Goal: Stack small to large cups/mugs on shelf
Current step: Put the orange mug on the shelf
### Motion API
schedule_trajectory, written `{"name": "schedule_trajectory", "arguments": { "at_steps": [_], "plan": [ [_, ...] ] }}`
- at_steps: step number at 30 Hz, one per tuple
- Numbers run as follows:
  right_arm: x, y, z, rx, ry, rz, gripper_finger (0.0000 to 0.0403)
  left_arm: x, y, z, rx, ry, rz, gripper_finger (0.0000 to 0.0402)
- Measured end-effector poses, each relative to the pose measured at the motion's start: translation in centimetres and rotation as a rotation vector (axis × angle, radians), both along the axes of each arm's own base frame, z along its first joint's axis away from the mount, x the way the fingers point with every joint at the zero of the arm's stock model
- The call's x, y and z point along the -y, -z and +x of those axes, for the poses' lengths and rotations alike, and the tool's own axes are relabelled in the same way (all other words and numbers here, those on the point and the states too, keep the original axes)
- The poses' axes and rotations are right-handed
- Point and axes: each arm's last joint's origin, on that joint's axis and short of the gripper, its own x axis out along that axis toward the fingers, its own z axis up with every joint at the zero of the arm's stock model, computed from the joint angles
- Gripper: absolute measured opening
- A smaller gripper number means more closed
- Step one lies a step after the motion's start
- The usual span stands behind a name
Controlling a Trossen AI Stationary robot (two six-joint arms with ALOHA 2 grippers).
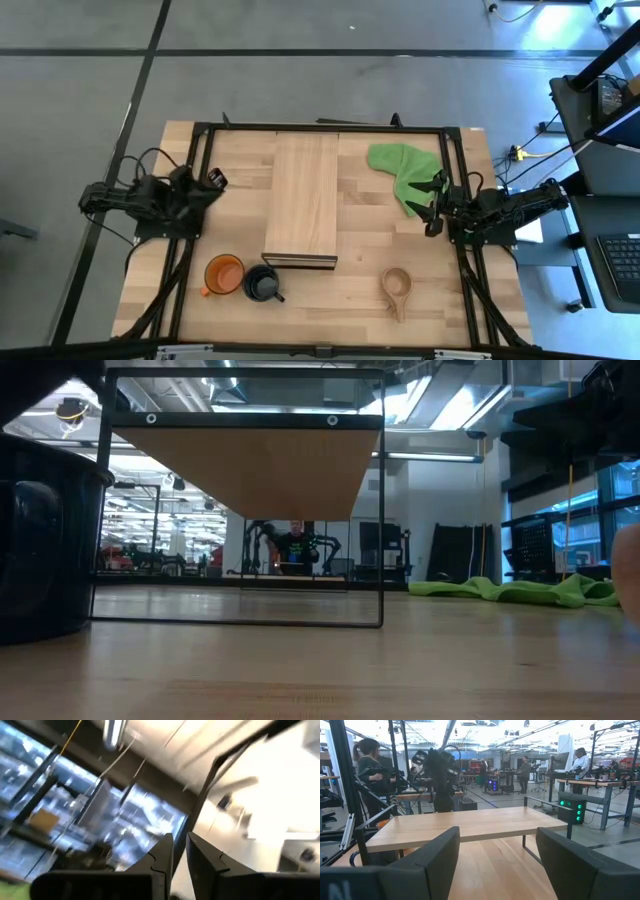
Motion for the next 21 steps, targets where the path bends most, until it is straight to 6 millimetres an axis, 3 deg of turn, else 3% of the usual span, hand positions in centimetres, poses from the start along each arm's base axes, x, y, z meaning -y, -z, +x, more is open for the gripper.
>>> {"name": "schedule_trajectory", "arguments": {
  "at_steps": [10,16,18,21],
  "plan": [
    [0.0,0.0,0.0,-0.001,0.0,0.0,0.0263,-0.4,-0.9,-0.7,0.112,-0.145,0.004,0.0047],
    [0.0,0.0,0.0,0.0,0.0,0.0,0.0263,-0.4,-1.9,-1.6,0.222,-0.119,-0.045,0.0047],
    [0.0,0.0,0.0,0.0,0.0,0.0,0.0263,-0.4,-2.7,-1.4,0.149,-0.101,-0.032,0.0047],
    [0.0,0.0,0.0,0.0,0.0,0.0,0.0263,-0.2,-4.5,-1.1,-0.184,-0.054,0.029,0.0047]
  ]
}}
